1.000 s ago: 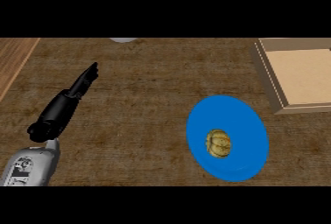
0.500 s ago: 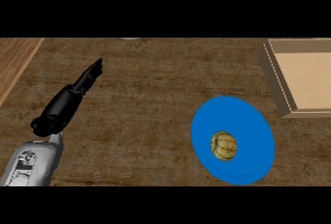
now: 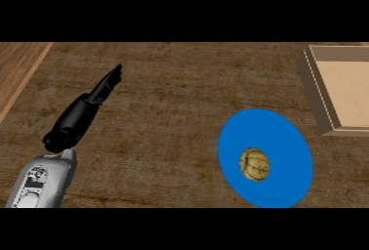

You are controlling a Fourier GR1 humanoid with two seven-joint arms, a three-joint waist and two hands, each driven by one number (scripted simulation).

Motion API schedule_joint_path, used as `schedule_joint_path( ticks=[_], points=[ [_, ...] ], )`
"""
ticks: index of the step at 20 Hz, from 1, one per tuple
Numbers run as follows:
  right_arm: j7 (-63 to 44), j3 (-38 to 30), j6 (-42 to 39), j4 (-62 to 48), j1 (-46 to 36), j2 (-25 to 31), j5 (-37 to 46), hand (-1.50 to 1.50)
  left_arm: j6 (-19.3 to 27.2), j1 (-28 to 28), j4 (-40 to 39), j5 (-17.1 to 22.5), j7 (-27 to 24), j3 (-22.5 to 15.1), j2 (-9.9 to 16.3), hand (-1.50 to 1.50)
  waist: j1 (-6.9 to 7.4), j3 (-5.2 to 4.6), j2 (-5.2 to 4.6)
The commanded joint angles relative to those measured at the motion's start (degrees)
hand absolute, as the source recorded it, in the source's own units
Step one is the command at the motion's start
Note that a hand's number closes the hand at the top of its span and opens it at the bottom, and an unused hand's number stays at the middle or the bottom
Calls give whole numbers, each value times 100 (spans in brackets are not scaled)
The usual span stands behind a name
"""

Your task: Pick the lemon from the plate and place it in the cardboard box

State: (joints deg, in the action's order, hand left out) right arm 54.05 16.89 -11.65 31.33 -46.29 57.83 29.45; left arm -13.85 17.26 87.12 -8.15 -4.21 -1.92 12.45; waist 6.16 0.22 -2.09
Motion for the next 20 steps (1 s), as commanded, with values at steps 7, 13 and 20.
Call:
schedule_joint_path(
  ticks=[7, 13, 20],
  points=[
    [1427, 750, -321, -930, -314, -109, 782, -150, 31, 144, -38, -18, 97, 9, -48, 0, -7, 24, -46],
    [1651, -104, -1184, -1068, -494, -761, -641, -150, 73, 20, -82, -36, -32, 49, -41, 0, -95, 42, 0],
    [410, -1005, -2682, -1762, -591, -1086, -2126, -150, 46, 11, -63, -18, 27, 72, -11, 0, -93, 37, -22]
  ],
)
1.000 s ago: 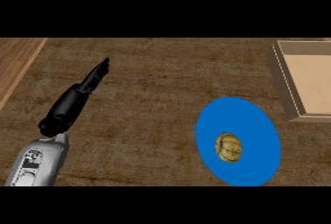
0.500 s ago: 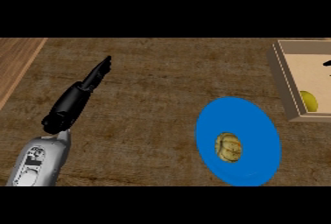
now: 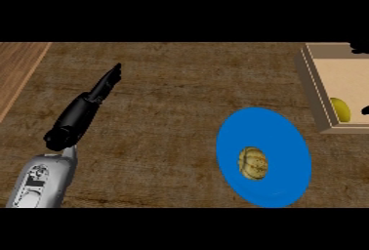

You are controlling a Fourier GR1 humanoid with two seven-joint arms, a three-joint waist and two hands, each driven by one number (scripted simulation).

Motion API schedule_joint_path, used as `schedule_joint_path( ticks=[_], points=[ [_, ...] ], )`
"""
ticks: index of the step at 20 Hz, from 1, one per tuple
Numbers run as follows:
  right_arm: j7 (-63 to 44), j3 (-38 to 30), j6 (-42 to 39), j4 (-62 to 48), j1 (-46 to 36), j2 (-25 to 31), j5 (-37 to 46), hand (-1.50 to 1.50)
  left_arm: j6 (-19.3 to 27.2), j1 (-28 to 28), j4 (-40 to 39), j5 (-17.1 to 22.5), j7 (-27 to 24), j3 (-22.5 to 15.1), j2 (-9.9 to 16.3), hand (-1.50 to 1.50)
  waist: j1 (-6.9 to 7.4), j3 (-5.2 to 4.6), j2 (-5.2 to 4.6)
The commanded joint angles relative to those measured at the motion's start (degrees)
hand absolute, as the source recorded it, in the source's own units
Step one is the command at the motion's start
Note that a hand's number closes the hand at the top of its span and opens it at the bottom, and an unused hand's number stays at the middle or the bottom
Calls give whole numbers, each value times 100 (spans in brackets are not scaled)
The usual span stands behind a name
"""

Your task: Pick the lemon from the plate and place it in the cardboard box

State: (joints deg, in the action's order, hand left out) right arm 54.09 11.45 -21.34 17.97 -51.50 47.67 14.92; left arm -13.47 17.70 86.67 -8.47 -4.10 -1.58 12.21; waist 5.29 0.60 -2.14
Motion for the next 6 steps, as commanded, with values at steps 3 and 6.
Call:
schedule_joint_path(
  ticks=[3, 6],
  points=[
    [-191, -730, -2106, -665, -308, -16, -1052, -150, 52, 25, 20, -48, -7, -23, -31, 0, 48, -4, -32],
    [-551, -1050, -2286, -824, -463, 143, -1427, -150, 33, -66, -62, 1, -138, 26, -28, 0, 57, -2, -74]
  ],
)
